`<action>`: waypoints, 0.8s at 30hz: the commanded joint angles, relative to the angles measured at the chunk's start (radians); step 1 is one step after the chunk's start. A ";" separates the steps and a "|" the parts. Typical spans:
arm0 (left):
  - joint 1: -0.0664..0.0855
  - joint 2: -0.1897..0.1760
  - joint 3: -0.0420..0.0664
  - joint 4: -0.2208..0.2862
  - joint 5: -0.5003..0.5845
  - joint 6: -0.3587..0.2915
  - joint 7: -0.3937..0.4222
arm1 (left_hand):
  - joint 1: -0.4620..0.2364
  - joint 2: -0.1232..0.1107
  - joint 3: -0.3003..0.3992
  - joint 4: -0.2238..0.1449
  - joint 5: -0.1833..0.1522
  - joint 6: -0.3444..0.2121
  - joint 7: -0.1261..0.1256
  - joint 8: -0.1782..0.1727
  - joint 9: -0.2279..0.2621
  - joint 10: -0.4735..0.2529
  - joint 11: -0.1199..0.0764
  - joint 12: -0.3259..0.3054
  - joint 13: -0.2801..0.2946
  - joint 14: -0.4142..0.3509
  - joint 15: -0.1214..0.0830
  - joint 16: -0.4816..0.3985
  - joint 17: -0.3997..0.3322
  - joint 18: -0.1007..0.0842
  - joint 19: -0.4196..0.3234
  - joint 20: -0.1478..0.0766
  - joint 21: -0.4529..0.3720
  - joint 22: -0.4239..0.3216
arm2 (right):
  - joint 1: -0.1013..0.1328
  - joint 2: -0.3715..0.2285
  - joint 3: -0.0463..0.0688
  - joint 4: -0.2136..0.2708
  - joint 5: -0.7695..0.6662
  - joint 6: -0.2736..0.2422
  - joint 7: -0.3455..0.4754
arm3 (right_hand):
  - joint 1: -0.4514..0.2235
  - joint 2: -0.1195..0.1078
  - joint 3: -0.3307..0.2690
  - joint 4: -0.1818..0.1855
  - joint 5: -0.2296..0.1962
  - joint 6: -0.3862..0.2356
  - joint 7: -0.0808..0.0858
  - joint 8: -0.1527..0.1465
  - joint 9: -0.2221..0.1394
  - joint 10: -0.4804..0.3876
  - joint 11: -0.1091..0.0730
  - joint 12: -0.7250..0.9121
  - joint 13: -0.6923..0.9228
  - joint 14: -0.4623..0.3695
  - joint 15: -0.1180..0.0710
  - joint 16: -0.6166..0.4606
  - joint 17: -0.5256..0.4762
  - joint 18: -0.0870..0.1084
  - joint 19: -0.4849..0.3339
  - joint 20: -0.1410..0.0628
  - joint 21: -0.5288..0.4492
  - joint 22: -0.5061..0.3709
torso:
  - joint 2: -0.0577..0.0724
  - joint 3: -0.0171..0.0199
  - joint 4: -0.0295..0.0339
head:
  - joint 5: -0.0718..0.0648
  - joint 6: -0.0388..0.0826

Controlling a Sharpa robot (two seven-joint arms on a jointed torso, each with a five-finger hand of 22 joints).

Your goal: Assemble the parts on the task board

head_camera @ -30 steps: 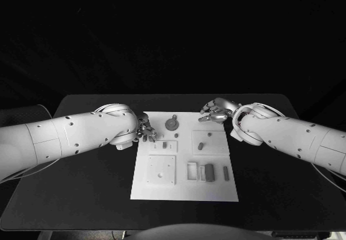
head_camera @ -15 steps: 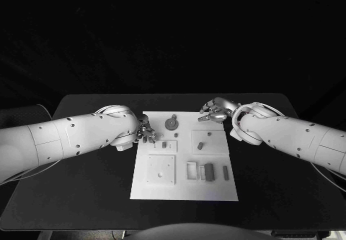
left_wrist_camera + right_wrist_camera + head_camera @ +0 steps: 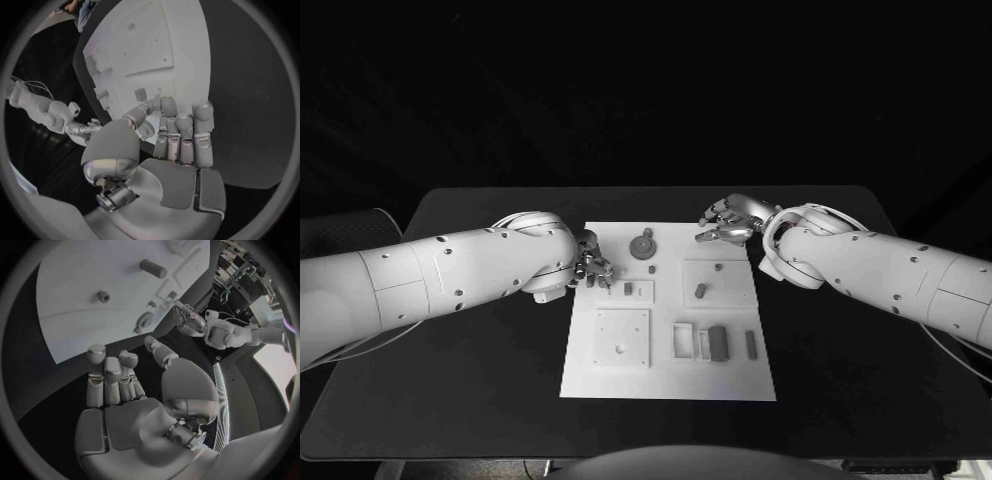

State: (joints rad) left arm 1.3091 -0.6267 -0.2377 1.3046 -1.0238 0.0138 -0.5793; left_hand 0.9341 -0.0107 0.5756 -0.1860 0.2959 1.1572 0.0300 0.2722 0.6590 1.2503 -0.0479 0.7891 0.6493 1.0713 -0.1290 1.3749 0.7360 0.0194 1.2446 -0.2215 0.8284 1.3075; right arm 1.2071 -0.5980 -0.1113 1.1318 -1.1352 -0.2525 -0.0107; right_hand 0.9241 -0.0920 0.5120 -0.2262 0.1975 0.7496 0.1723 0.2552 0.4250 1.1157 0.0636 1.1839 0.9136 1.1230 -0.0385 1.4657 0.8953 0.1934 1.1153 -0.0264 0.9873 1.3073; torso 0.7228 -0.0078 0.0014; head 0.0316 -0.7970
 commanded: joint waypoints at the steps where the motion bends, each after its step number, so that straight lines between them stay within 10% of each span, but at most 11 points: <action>1: -0.001 0.002 0.001 -0.002 0.009 0.024 0.005 | 0.003 0.012 0.003 0.004 0.002 -0.002 -0.006 0.141 0.011 0.042 -0.035 0.005 0.001 0.047 -0.054 0.004 0.001 0.061 0.036 -0.046 0.005 0.021 | 0.000 0.001 0.000 0.000 -0.006 0.012 0.003 | -0.009 0.002 -0.002 0.005 0.005 0.002 0.007 0.006 -0.002 -0.008 0.001 0.006 -0.001 -0.002 -0.004 0.006 -0.002 0.068 -0.002 -0.005 -0.004 0.010 | 0.000 0.0001 -0.0002 | 0.000 0.000; 24: -0.017 0.010 0.001 -0.008 -0.004 0.011 0.010 | 0.000 0.008 0.001 0.007 0.001 -0.005 -0.006 0.146 0.011 0.040 -0.035 0.007 0.003 0.047 -0.055 0.005 0.001 0.061 0.036 -0.047 0.007 0.021 | 0.000 -0.001 0.000 0.001 -0.006 0.013 0.002 | -0.008 0.003 -0.002 0.005 0.005 0.002 0.007 0.007 -0.002 -0.008 0.001 0.006 -0.001 -0.001 -0.004 0.006 -0.002 0.068 -0.001 -0.005 -0.004 0.010 | 0.000 0.0006 -0.0003 | -0.003 0.001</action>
State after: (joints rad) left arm 1.2928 -0.6204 -0.2376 1.2964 -1.0235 0.0253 -0.5790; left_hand 0.9341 -0.0107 0.5747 -0.1795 0.2931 1.1535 0.0303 0.2761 0.6595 1.2503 -0.0480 0.7891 0.6511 1.0702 -0.1300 1.3746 0.7357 0.0193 1.2422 -0.2238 0.8308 1.3075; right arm 1.2071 -0.5984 -0.1113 1.1318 -1.1352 -0.2522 -0.0111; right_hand 0.9241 -0.0920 0.5121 -0.2262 0.1975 0.7525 0.1738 0.2551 0.4242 1.1133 0.0659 1.1839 0.9138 1.1230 -0.0385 1.4657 0.8944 0.1934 1.1166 -0.0247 0.9873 1.3073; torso 0.7224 -0.0071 0.0012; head 0.0293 -0.7959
